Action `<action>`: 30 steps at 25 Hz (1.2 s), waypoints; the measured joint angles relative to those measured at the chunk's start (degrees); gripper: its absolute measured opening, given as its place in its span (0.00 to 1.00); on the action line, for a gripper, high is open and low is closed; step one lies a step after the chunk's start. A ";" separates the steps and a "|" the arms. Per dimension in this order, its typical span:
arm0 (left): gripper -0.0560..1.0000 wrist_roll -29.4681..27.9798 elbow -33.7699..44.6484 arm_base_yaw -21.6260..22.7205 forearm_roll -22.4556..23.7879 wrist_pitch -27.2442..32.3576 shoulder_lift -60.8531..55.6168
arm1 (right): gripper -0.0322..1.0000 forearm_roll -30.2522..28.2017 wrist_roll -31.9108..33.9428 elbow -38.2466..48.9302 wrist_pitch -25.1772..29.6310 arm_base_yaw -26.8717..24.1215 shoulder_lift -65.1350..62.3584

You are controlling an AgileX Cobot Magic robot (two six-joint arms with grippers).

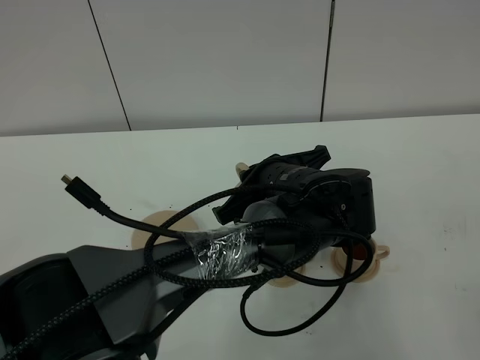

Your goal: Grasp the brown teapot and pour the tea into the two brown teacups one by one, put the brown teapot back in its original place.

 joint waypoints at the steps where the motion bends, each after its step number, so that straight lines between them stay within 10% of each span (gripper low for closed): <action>1: 0.21 0.00 0.00 -0.20 0.20 0.00 0.00 | 0.27 0.00 0.00 0.00 0.00 0.00 0.00; 30: 0.21 0.16 0.00 -0.82 1.57 0.00 0.00 | 0.27 0.00 0.00 0.00 0.00 0.00 0.00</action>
